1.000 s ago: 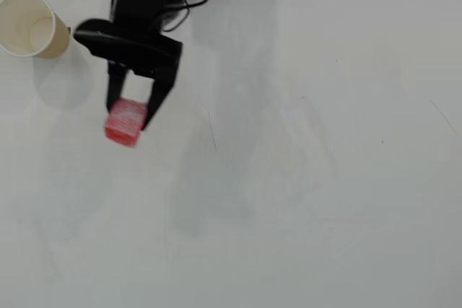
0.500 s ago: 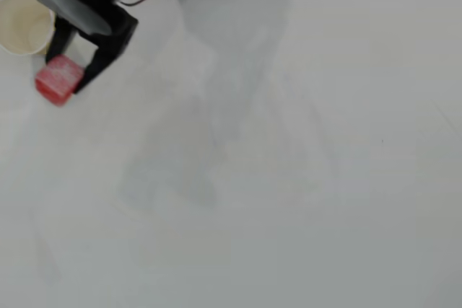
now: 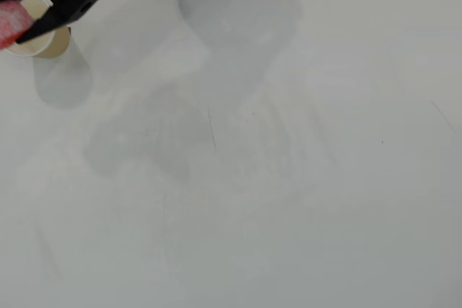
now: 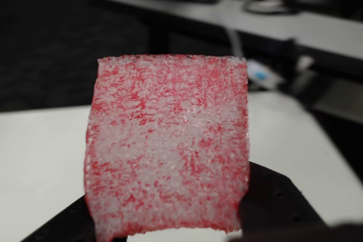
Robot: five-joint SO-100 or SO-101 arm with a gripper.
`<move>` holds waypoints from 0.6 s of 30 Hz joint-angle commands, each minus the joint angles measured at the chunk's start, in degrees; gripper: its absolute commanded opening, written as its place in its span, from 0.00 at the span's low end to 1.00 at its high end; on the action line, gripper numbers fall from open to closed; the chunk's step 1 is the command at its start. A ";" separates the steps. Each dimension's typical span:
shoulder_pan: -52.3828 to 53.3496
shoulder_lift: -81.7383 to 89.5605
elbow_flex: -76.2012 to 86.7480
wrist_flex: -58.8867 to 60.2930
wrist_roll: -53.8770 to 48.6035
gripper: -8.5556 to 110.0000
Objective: Pick up the cube and drop it in the cup.
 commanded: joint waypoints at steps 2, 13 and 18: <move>4.39 2.55 -2.55 -0.62 -0.62 0.07; 10.20 2.55 -0.70 -0.62 -0.70 0.07; 10.72 1.93 0.18 -0.70 -0.79 0.07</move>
